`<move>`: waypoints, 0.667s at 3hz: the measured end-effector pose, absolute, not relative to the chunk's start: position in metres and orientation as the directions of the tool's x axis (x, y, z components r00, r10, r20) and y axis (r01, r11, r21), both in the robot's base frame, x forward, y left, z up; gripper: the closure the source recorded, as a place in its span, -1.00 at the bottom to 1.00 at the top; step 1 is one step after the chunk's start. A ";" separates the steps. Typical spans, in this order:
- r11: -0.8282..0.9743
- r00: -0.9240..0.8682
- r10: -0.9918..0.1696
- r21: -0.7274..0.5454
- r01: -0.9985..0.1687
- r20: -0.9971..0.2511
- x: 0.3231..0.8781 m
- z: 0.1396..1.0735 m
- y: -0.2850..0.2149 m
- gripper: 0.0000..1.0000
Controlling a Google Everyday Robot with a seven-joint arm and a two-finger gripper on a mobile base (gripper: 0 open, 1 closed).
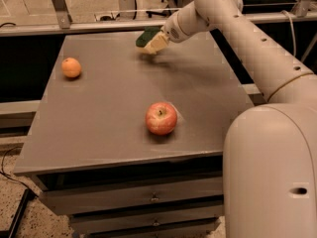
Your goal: Move sponge near orange
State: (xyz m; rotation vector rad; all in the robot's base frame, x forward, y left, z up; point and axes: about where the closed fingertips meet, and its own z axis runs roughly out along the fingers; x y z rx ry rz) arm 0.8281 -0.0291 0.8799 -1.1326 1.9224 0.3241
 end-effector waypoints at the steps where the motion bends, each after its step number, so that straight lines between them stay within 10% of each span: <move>1: 0.540 -0.213 -0.602 -0.196 -0.818 -0.770 0.827 0.876 -0.021 1.00; 2: 0.472 -0.175 -0.623 -0.188 -0.861 -0.763 0.810 0.868 0.014 1.00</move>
Offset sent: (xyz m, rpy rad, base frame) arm -0.0466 0.0893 -0.0236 -0.0291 0.0309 0.2051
